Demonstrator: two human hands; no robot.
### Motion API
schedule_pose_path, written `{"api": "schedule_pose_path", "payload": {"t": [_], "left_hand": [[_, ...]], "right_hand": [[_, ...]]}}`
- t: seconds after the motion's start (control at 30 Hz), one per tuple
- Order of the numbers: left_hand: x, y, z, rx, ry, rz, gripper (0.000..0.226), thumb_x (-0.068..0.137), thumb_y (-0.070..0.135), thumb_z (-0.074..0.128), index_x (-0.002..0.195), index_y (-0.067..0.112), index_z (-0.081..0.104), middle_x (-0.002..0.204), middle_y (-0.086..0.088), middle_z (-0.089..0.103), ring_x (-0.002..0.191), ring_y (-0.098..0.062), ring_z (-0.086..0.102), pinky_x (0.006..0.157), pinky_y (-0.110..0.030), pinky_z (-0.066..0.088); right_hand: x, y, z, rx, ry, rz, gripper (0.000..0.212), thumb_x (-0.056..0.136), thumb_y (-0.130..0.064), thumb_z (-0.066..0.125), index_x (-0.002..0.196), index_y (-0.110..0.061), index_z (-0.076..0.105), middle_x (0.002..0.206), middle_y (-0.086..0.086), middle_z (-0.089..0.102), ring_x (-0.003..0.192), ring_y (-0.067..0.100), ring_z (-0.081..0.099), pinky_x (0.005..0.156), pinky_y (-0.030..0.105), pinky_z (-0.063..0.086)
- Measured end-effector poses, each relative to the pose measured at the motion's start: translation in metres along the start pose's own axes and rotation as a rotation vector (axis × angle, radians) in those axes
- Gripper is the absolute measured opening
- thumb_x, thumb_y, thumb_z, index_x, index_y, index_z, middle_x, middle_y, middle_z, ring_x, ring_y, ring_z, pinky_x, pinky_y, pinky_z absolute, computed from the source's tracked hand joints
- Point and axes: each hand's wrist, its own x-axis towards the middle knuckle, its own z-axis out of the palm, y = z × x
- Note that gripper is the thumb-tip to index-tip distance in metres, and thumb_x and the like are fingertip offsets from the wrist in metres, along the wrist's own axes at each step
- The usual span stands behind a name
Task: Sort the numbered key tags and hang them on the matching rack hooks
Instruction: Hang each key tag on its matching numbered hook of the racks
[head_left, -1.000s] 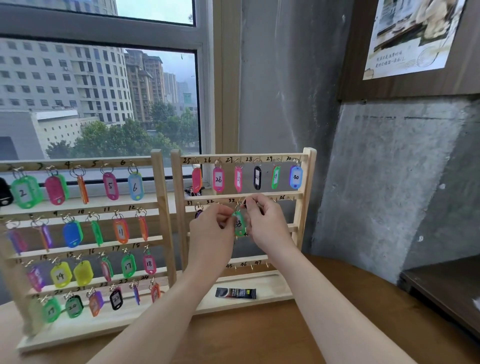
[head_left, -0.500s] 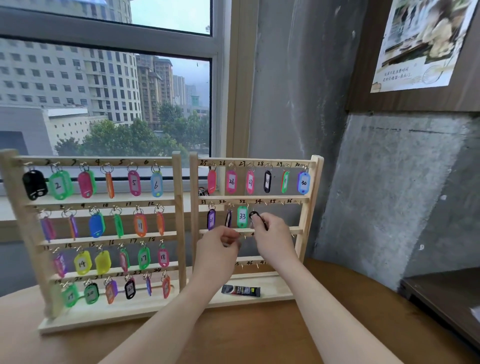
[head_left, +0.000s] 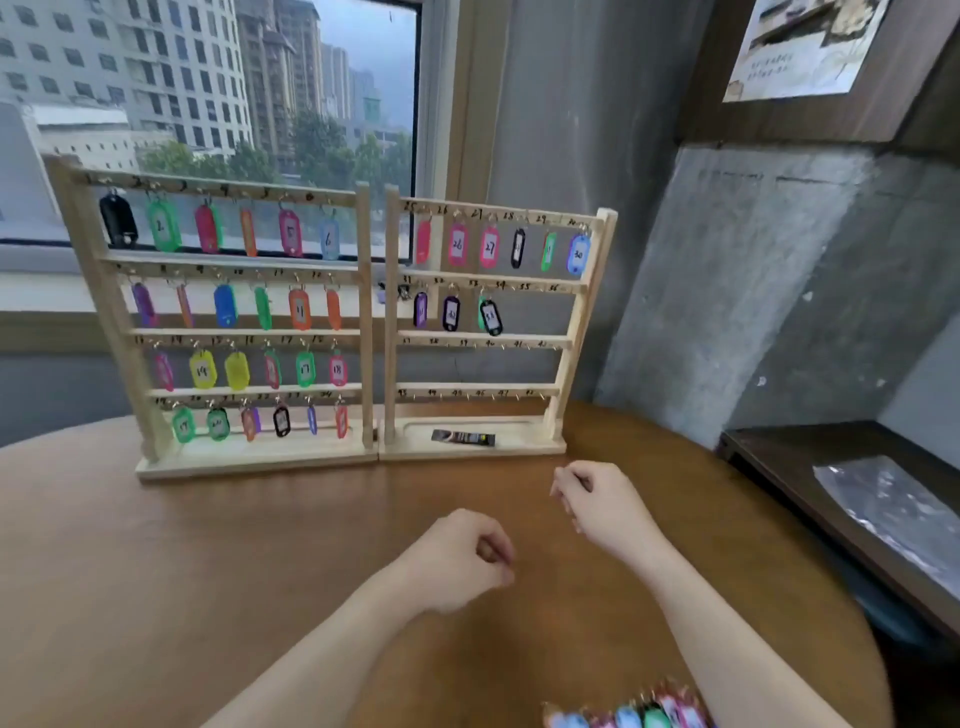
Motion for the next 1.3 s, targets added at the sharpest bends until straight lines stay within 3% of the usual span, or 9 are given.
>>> {"api": "schedule_pose_path", "payload": {"t": [0.17,0.3,0.47,0.57,0.67,0.8,0.97,1.1,1.3], "left_hand": [[-0.032,0.001,0.068,0.109,-0.115,-0.031,0.016,0.085,0.031,0.072,0.074,0.028,0.061,0.074,0.017,0.059,0.069,0.001,0.056,0.055,-0.008,0.036],[-0.042,-0.001,0.099,0.181,-0.094,-0.101,0.024,0.079,0.046,0.072,0.080,0.022,0.066,0.081,0.005,0.068,0.079,-0.017,0.065,0.066,-0.028,0.052],[-0.052,0.004,0.104,0.244,-0.063,-0.146,0.045,0.064,0.060,0.079,0.085,0.024,0.063,0.093,0.001,0.068,0.086,-0.018,0.065,0.077,-0.039,0.057],[-0.052,0.005,0.106,0.291,-0.068,-0.190,0.039,0.064,0.051,0.086,0.081,0.022,0.065,0.091,-0.001,0.069,0.080,-0.018,0.066,0.067,-0.034,0.055],[-0.049,0.004,0.102,0.225,-0.079,-0.211,0.026,0.071,0.037,0.087,0.067,0.023,0.066,0.078,-0.001,0.070,0.065,-0.015,0.061,0.053,-0.024,0.044],[-0.046,0.000,0.097,0.147,-0.071,-0.225,0.013,0.080,0.029,0.082,0.074,0.020,0.073,0.064,0.001,0.061,0.054,-0.013,0.051,0.045,-0.020,0.037],[-0.044,-0.007,0.093,0.089,-0.018,-0.210,0.026,0.091,0.034,0.072,0.070,0.019,0.068,0.062,0.002,0.051,0.055,-0.014,0.043,0.052,-0.025,0.034],[-0.047,-0.015,0.086,0.015,0.021,-0.184,0.028,0.093,0.035,0.068,0.078,0.011,0.068,0.067,0.000,0.053,0.060,-0.015,0.044,0.056,-0.027,0.035],[-0.055,-0.023,0.067,-0.078,0.102,-0.131,0.005,0.095,0.021,0.067,0.095,0.017,0.069,0.080,-0.003,0.069,0.062,-0.010,0.060,0.064,-0.026,0.049]], "right_hand": [[-0.070,0.020,-0.015,-0.143,-0.067,-0.042,0.039,0.104,-0.030,0.048,0.069,-0.023,0.063,0.062,0.004,0.064,0.063,0.019,0.057,0.069,0.031,0.041],[-0.120,0.030,-0.026,-0.152,-0.102,-0.001,0.039,0.105,-0.035,0.046,0.071,-0.026,0.061,0.065,0.003,0.064,0.070,0.018,0.054,0.067,0.033,0.041],[-0.164,0.035,-0.023,-0.142,-0.149,0.048,0.037,0.104,-0.034,0.049,0.071,-0.024,0.062,0.055,0.001,0.056,0.048,0.009,0.043,0.053,0.034,0.038],[-0.178,0.038,-0.017,-0.169,-0.167,0.074,0.036,0.105,-0.033,0.049,0.074,-0.020,0.063,0.050,-0.011,0.049,0.049,0.005,0.042,0.050,0.020,0.029],[-0.187,0.040,-0.011,-0.159,-0.169,0.082,0.036,0.104,-0.034,0.052,0.072,-0.020,0.061,0.057,-0.004,0.055,0.053,0.006,0.044,0.055,0.025,0.036],[-0.191,0.041,-0.005,-0.236,-0.182,0.125,0.030,0.100,-0.039,0.057,0.074,-0.027,0.064,0.069,-0.002,0.065,0.069,0.009,0.058,0.067,0.031,0.052],[-0.190,0.034,0.004,-0.284,-0.225,0.176,0.019,0.093,-0.047,0.066,0.083,-0.031,0.066,0.079,-0.010,0.064,0.085,0.004,0.058,0.067,0.025,0.049],[-0.183,0.022,0.020,-0.423,-0.235,0.184,0.032,0.085,-0.058,0.070,0.089,-0.027,0.064,0.093,-0.005,0.061,0.090,0.009,0.058,0.068,0.028,0.049],[-0.161,0.008,0.041,-0.458,-0.301,0.186,0.031,0.087,-0.051,0.073,0.092,-0.022,0.065,0.093,-0.001,0.063,0.085,0.019,0.065,0.076,0.037,0.057]]}}
